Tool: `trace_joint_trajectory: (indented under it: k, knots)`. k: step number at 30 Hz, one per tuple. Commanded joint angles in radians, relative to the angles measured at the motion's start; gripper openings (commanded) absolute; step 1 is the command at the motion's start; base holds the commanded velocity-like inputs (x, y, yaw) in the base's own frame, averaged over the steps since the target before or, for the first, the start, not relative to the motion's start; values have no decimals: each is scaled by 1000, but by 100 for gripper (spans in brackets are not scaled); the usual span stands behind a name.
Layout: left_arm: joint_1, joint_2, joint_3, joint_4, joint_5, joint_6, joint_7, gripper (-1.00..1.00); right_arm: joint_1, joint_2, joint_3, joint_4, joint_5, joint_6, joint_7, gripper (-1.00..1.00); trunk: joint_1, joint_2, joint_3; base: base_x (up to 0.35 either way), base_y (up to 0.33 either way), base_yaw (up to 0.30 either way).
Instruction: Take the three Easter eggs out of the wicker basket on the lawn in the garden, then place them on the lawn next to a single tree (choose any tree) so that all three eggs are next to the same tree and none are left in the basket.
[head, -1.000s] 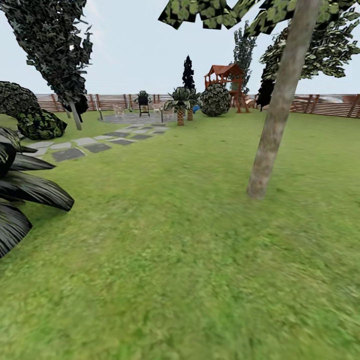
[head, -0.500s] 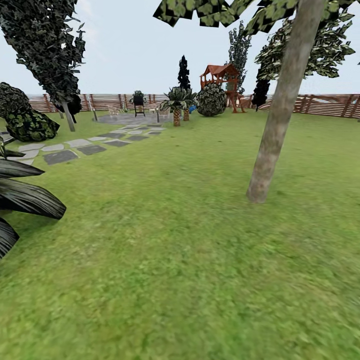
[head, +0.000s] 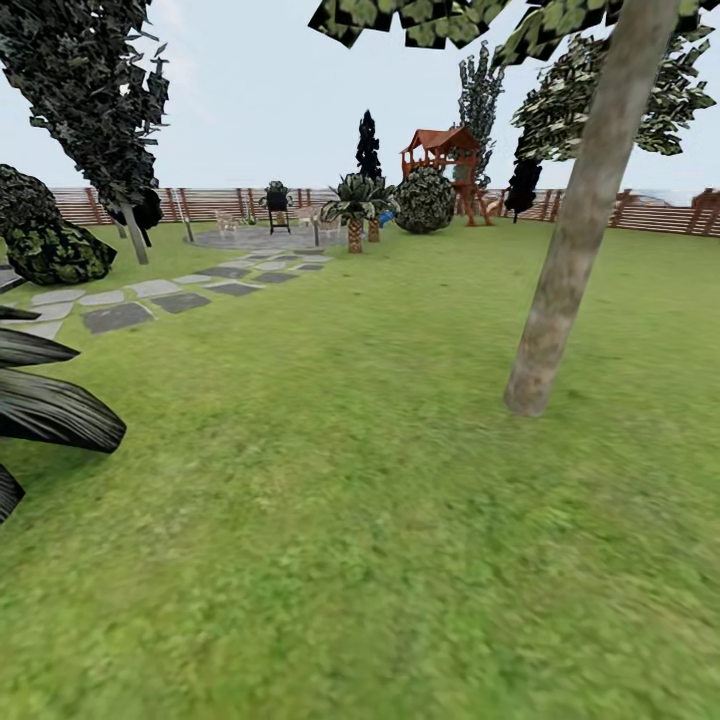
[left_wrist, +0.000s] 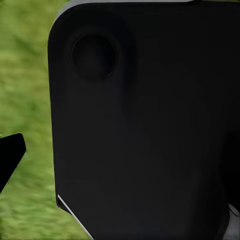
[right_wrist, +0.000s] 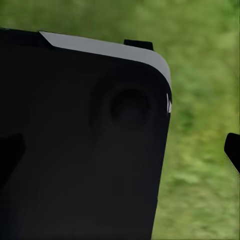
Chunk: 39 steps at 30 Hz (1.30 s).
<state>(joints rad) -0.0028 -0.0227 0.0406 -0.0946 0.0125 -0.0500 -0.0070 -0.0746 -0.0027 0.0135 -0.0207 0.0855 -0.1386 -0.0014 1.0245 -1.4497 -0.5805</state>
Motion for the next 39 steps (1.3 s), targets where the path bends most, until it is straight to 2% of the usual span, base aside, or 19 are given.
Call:
trace_joint_trajectory:
  k: [1,34,39]
  knots:
    - [0,0,4,1,1,-2,-1,100,-1,0,0,1,9,-3,0,100,1,0,-1,322,96,0]
    - [0,0,4,1,1,-3,-2,100,-1,3,-1,-1,10,-4,-4,100,1,0,-8,322,96,10]
    - [0,0,4,1,1,-3,-2,100,-1,2,-1,-1,10,-4,-1,100,1,0,-8,322,96,-149]
